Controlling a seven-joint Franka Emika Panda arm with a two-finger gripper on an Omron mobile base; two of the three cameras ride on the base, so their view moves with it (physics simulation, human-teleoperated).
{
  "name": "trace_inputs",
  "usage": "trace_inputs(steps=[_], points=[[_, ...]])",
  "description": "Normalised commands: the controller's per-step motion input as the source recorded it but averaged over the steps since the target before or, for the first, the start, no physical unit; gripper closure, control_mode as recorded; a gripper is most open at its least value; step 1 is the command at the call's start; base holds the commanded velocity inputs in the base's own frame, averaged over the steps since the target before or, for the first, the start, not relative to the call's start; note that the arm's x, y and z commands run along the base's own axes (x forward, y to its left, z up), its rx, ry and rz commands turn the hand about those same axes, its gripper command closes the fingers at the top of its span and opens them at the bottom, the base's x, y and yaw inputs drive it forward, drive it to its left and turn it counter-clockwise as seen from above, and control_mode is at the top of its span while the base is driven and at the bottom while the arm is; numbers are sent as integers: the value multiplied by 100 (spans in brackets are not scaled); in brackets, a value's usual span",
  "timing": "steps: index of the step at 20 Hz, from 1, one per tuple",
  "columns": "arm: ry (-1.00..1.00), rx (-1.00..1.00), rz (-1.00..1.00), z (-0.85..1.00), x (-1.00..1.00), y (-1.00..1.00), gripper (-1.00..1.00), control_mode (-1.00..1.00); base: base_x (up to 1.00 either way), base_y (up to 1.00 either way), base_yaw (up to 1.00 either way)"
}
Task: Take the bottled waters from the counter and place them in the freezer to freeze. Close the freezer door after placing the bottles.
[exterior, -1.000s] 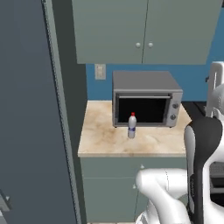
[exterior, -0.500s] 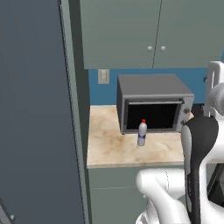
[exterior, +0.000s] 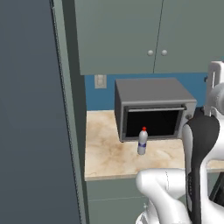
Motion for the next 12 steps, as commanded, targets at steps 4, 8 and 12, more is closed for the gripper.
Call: trace_inputs(steps=[4,8,12], points=[[0,30,8,7,0,-78,-100,-100,0,0,0],[4,55,17,1,-9,-100,-100,-100,0,0,0],[11,68,20,-1,-18,-78,-100,-100,0,0,0]])
